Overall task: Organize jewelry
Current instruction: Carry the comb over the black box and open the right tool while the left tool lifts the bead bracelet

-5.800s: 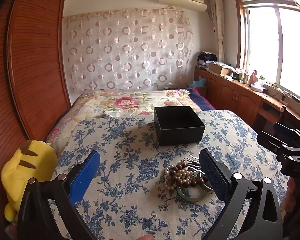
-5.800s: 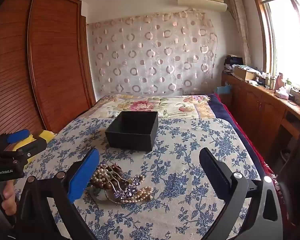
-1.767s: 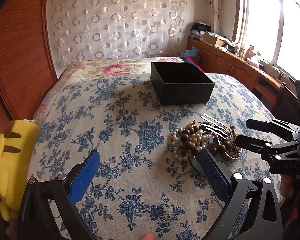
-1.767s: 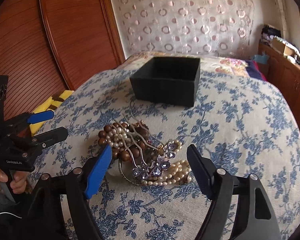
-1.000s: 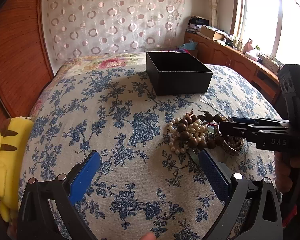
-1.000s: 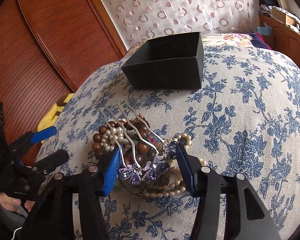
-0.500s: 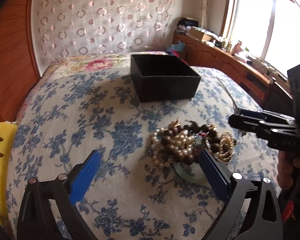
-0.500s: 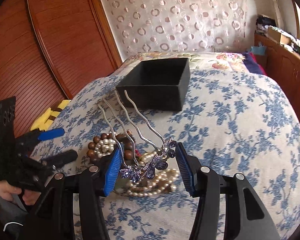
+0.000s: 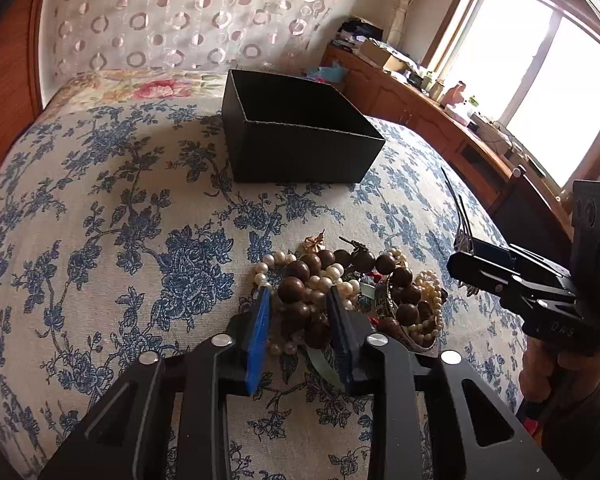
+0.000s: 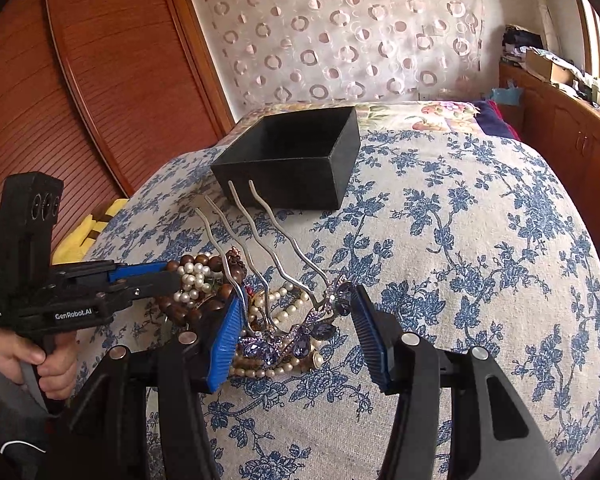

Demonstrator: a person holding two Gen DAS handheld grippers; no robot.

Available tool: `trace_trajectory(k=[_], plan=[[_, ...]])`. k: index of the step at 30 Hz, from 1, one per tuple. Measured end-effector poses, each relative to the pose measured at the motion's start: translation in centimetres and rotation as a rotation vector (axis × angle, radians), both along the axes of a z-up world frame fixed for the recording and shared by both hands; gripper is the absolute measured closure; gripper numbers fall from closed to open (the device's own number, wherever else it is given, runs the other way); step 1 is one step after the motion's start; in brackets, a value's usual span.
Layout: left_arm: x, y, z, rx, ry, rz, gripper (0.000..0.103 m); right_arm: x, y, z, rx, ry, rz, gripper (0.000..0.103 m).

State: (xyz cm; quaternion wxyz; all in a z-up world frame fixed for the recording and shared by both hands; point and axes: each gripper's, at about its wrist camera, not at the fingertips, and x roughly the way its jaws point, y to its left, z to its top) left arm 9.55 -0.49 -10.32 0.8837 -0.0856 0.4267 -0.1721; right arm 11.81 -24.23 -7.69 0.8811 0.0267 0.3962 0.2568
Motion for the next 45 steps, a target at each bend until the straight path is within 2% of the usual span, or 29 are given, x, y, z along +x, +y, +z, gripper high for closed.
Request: trace_trajectory(k=[1,2,16,26,37,45], plan=[[-0.2,0.0,0.2,0.005,-0.010,0.002,0.084,0.0,0.0,0.0,-0.002,-0.001,0.000,0.047],[-0.3,0.0,0.4,0.007,-0.020,0.003,0.091,0.0,0.0,0.0,-0.002,-0.002,0.000,0.047],[-0.5,-0.7,6.9,0.043,-0.184,-0.005,0.091,0.4,0.2,1.2,-0.020,-0.028,0.002,0.047],[0.0,0.9,10.1,0.078,-0.248,0.036,0.091,1.9,1.1,2.7,-0.062,-0.067,0.019,0.047],[0.8,3.2,11.9,0.173,-0.282,0.093,0.091,7.6,4.0,3.8,-0.137,-0.104,0.029,0.047],[2.3,4.7,13.0,0.220,-0.288,0.125,0.091,11.6,6.0,4.3,-0.152,-0.127,0.023,0.047]])
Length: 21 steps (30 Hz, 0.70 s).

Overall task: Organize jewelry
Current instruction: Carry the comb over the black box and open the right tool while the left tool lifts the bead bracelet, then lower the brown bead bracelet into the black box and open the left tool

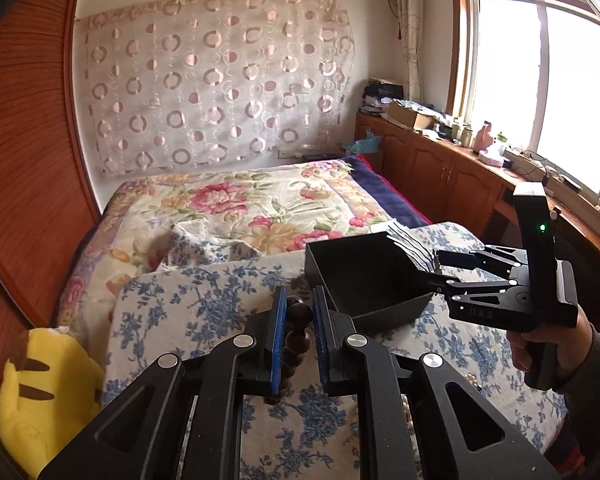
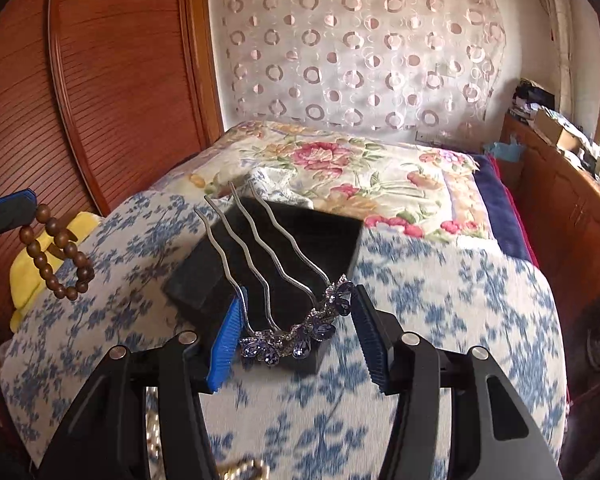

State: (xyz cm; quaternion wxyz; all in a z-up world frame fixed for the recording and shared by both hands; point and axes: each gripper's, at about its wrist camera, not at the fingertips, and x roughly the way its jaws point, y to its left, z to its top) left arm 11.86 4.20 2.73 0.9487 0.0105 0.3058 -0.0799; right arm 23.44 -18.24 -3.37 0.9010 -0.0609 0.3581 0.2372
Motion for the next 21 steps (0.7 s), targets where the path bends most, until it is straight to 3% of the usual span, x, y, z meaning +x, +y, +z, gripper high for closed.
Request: trace_trajectory(k=[13,18,21], plan=[[2.8,-1.1,1.5,0.022,-0.022,-0.001,0.091,3.2,1.9,-2.0,-0.021,0.069,0.027,0.045],[4.4,-2.6,1.3,0.024,-0.014,-0.016,0.091,2.9,1.9,-1.6,-0.005,0.077,0.050,0.036],[4.9,-3.4,1.3,0.020,-0.013,-0.025,0.091,2.7,1.7,-1.2,-0.007,0.070,0.055,0.036]])
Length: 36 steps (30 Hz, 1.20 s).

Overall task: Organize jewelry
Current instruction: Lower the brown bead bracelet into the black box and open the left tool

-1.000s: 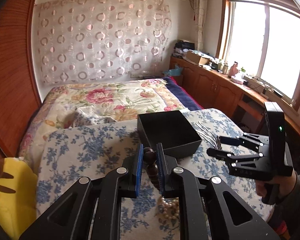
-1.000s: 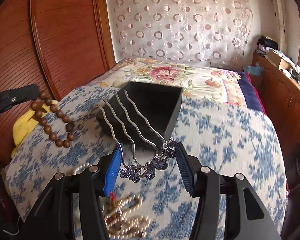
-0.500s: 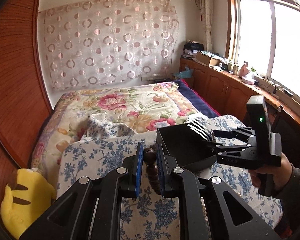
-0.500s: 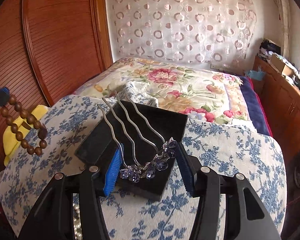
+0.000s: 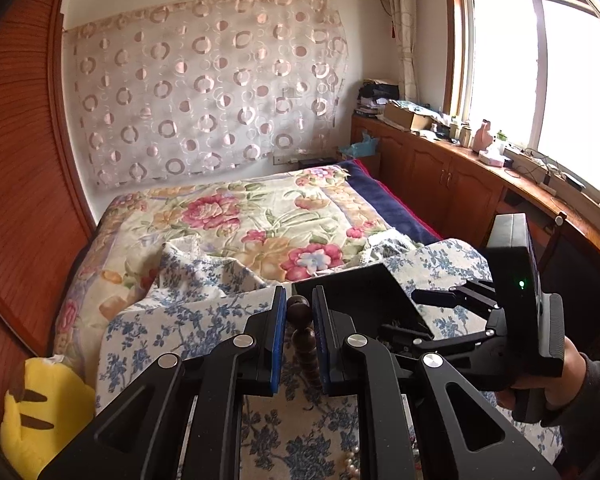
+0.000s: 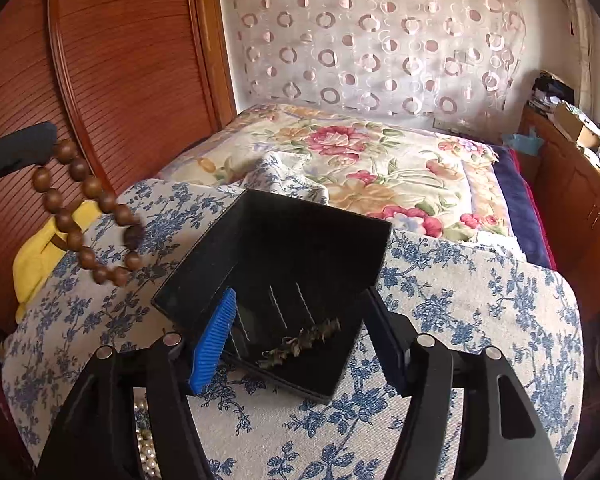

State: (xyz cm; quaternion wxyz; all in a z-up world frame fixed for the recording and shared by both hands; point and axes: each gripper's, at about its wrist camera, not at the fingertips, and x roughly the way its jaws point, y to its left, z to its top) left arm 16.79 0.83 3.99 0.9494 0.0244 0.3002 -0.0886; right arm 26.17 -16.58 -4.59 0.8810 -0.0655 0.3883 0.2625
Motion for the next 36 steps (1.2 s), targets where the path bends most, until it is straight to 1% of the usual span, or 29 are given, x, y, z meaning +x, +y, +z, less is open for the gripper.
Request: trace_trajectory(k=[5,8,11,16,20,24,25,26,27,33,34,35,36], plan=[[0.6,-0.8,0.0,0.005,-0.007,-0.008,0.091,-0.2,-0.5,0.4,0.010,-0.009,0.006,0.036],[0.8,-1.3,0.1,0.006,-0.013,-0.016,0.091,-0.6,-1.2,1.0,0.035,-0.019,0.012,0.036],[1.2,-1.9,-0.2,0.007,-0.014,-0.027,0.091,-1.3,-2.9,2.3,0.081,-0.043,-0.004,0.036],[2.3,-2.8,-0.8,0.003,-0.007,-0.042,0.091,-1.7,-5.5,3.6,0.081,-0.068,-0.039,0.036],[3.2,-3.7,-1.2,0.004,-0.002,-0.053,0.091,-2.0,-7.2,3.0,0.047,-0.070,-0.070,0.036],[4.3,-4.6,-2.2,0.015,0.026,-0.055,0.091,-2.5,-8.5,2.1,0.053,-0.056,-0.084,0.036],[4.5,-4.8,-2.5,0.020,0.034,-0.055,0.089,-2.7,-8.8,1.8,0.055,-0.052,-0.087,0.036],[4.5,-4.9,-2.6,0.023,0.037,-0.054,0.084,-2.8,-8.9,1.7,0.056,-0.050,-0.088,0.036],[4.6,-5.0,-2.6,0.023,0.037,-0.056,0.083,-3.1,-9.2,1.5,0.058,-0.047,-0.091,0.036],[2.4,-5.3,-2.8,0.032,0.033,-0.074,0.082,-5.2,-9.8,1.0,0.079,-0.050,-0.092,0.036],[1.6,-5.3,-2.9,0.037,0.035,-0.079,0.081,-5.7,-9.8,0.9,0.086,-0.048,-0.084,0.037],[0.9,-5.2,-3.2,0.042,0.036,-0.084,0.081,-6.1,-9.8,0.8,0.090,-0.047,-0.078,0.041],[0.5,-5.1,-3.4,0.047,0.037,-0.086,0.081,-6.9,-9.7,0.5,0.091,-0.045,-0.071,0.043]])
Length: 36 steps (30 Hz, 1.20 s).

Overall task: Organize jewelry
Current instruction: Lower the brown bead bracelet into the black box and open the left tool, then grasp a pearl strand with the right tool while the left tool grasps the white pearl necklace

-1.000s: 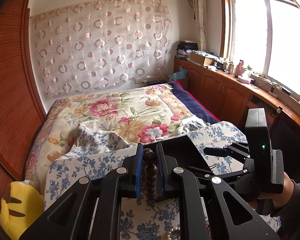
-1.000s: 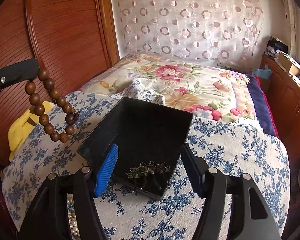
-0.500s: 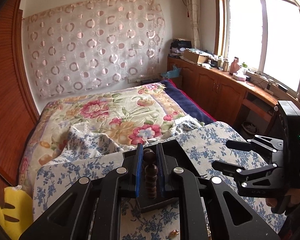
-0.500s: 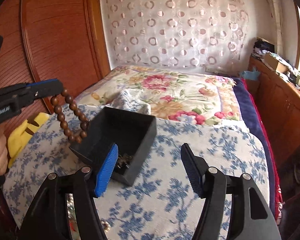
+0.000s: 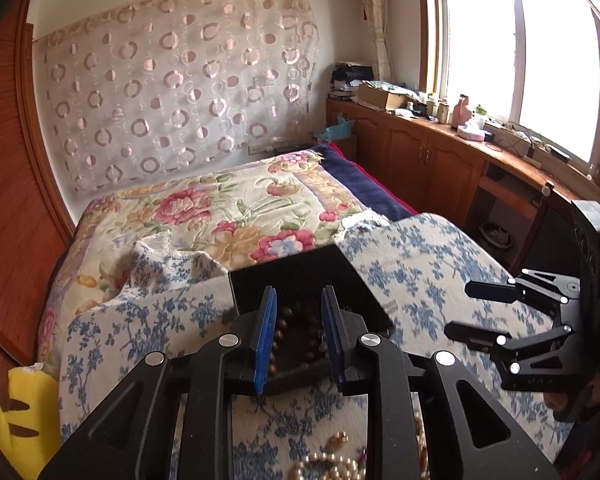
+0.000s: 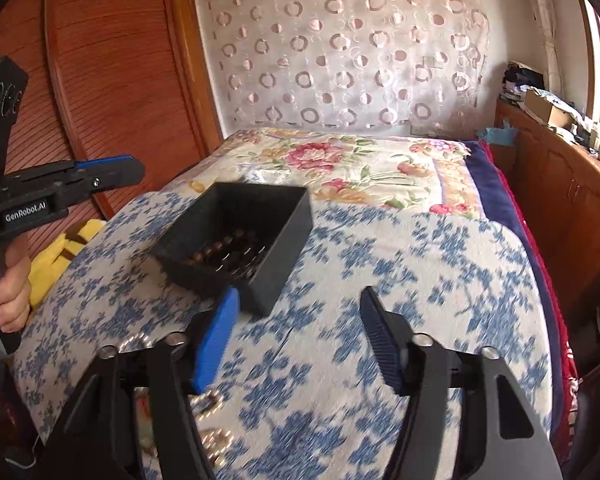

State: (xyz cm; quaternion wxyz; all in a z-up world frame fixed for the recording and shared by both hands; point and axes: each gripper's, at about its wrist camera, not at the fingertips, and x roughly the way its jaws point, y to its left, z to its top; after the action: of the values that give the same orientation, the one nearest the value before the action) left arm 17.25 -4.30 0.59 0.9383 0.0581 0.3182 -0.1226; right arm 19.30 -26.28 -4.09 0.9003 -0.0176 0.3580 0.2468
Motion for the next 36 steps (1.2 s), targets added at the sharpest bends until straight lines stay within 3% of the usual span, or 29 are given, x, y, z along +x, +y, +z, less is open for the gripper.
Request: trace_trajectory(k=[11,18,23,27,30,32,36], plan=[[-6.3,2.1,-4.1,-0.015,0.074,-0.004,0.080,-5.2,1.9,-2.4,-0.037,0.042,0.095,0.065],[-8.9,3.3,-6.6,-0.031,0.111,0.021,0.073,-7.1,2.7,-3.8,-0.089,0.067,0.139,0.072],[-9.6,3.3,-8.2,-0.030,0.138,0.035,0.073,-6.6,2.3,-5.3,-0.120,0.124,0.131,0.083],[-9.9,3.5,-9.1,-0.041,0.156,0.040,0.073,-6.1,2.4,-6.0,-0.124,0.164,0.150,0.084],[-10.0,3.7,-9.5,-0.043,0.168,0.041,0.073,-6.0,2.7,-6.0,-0.138,0.160,0.155,0.086],[-10.1,3.6,-9.7,-0.041,0.178,0.038,0.073,-6.0,3.0,-6.0,-0.182,0.136,0.148,0.096],[-10.5,3.2,-10.1,-0.050,0.197,0.016,0.072,-5.4,2.6,-6.0,-0.199,0.121,0.102,0.097]])
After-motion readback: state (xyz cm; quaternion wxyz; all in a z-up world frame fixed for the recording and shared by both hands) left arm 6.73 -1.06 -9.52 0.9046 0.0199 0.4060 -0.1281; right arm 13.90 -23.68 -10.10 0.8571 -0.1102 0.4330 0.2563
